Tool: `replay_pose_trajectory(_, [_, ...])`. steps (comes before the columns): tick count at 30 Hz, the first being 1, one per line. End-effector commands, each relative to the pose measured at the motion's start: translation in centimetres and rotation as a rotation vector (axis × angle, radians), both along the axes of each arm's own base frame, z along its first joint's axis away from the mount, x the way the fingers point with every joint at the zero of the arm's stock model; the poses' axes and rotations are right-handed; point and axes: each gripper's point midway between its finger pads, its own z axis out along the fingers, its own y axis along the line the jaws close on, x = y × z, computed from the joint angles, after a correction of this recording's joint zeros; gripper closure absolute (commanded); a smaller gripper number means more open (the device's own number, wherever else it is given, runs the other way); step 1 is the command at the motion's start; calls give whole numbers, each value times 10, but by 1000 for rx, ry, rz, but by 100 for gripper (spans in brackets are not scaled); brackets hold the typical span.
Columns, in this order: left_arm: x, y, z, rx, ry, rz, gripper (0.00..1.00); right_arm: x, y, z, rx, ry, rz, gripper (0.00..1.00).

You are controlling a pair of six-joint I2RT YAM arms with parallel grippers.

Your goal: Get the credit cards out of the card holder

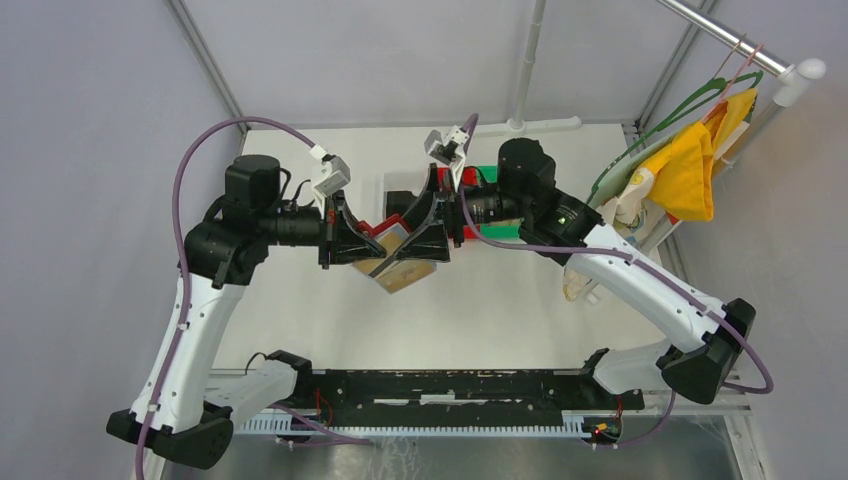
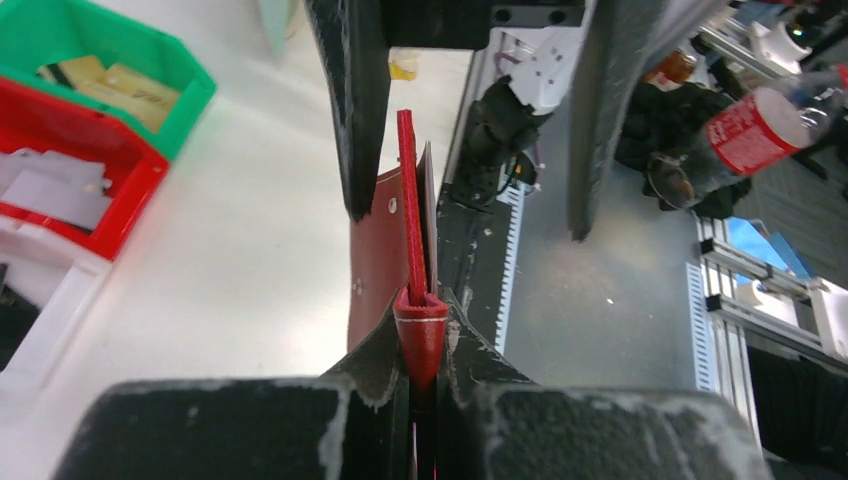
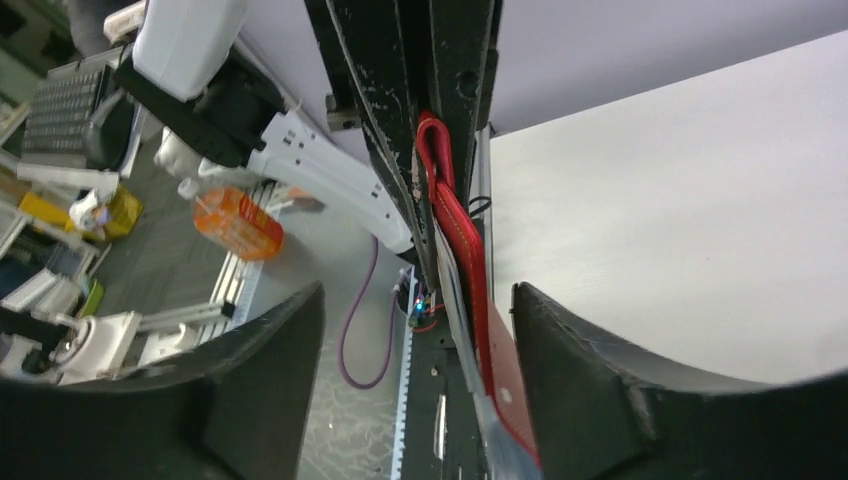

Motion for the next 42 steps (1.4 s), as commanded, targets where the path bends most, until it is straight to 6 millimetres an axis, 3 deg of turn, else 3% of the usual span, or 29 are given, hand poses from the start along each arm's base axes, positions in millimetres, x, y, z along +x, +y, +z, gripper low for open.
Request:
replay_pose_trajectory(1, [20, 4, 12, 11, -76, 117, 98, 22, -15, 35, 100, -142, -178, 18])
replay_pose_trajectory(3, [24, 4, 14, 5, -68, 141, 98, 35, -22, 36, 96, -180, -269, 2])
replay_pose_trajectory(7, [38, 4, 9, 18, -49, 201, 98, 68, -40, 32, 33, -157, -479, 2])
replay_pose_trajectory(10, [54, 6, 4, 28, -17, 285, 98, 80, -57, 24, 47, -113, -587, 2])
replay_pose_trajectory(13, [65, 8, 0, 42, -1, 333, 98, 84, -83, 21, 147, -50, -713, 2])
replay_pose_trajectory(16, [77, 11, -3, 51, 13, 382, 98, 68, -90, 12, 252, -105, -674, 2])
replay_pose_trajectory(19, [94, 16, -3, 55, 27, 458, 98, 74, -83, -5, 130, -55, -663, 5])
replay_pose_trajectory(21, [108, 21, -4, 44, 62, 502, 98, 75, -68, -25, 31, 29, -604, 10])
replay_pose_trajectory(25, [120, 25, -6, -1, 167, 491, 98, 65, -51, -41, -7, 143, -499, 6])
replay_pose_trajectory(27, [121, 27, -10, -7, 212, 480, 98, 58, -52, -37, 52, 158, -484, 6])
replay_pose_trajectory(32, [109, 26, -12, -22, 237, 409, 98, 44, -56, -11, 258, 225, -438, 18])
replay_pose_trajectory(42, [82, 19, 3, -94, 246, 299, 98, 32, -19, 0, 379, 347, -302, 28])
